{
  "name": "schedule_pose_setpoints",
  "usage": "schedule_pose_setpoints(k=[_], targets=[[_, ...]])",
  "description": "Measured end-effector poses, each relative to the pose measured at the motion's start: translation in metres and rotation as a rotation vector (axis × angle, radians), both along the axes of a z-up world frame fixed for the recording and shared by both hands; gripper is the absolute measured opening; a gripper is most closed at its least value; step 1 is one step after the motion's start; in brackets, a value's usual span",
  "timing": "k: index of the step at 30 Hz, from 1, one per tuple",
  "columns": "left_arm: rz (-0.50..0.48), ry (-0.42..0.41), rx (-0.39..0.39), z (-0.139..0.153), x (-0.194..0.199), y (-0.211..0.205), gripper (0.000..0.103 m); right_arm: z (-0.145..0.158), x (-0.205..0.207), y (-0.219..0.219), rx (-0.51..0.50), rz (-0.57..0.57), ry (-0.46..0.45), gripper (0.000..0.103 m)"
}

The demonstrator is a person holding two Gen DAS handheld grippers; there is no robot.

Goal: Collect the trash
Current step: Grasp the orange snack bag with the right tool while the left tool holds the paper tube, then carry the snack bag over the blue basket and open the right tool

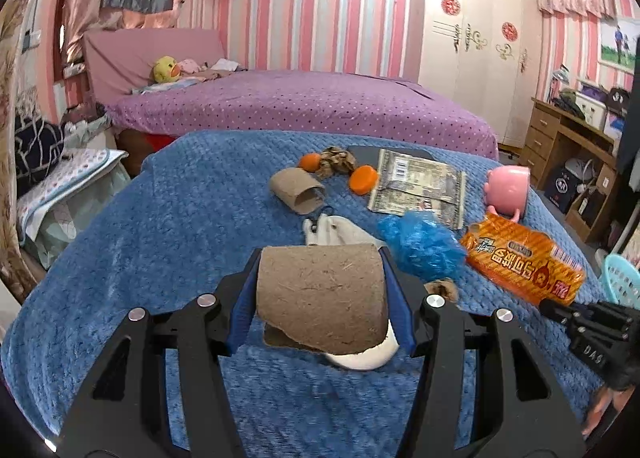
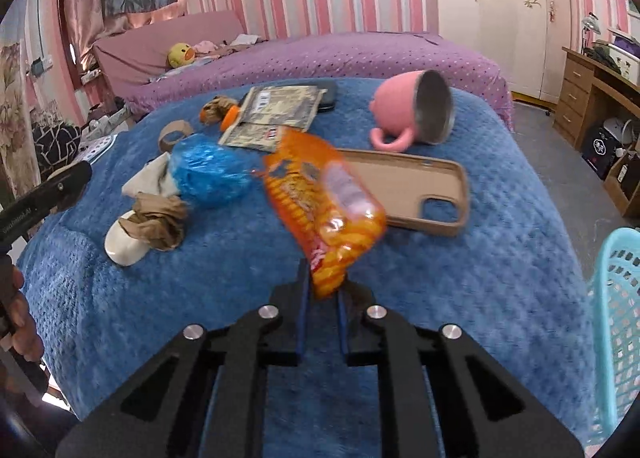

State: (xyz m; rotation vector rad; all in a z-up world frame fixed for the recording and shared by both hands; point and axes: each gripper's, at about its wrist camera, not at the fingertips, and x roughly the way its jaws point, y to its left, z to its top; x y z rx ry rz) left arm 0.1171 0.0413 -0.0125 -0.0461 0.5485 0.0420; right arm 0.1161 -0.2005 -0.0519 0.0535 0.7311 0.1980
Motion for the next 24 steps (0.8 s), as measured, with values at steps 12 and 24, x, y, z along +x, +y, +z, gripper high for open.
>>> schedule_pose_setpoints(k=[12, 24], targets=[[-0.036, -0.009, 0.059, -0.003, 0.001, -0.029, 0.055, 0.005, 0.017, -0.022, 0.067, 0.001, -0.049, 0.062], [-0.038, 0.014, 0.093, -0.01, 0.007, -0.04, 0.055, -0.002, 0.052, -0.008, -0.005, 0.024, 0.015, 0.053]])
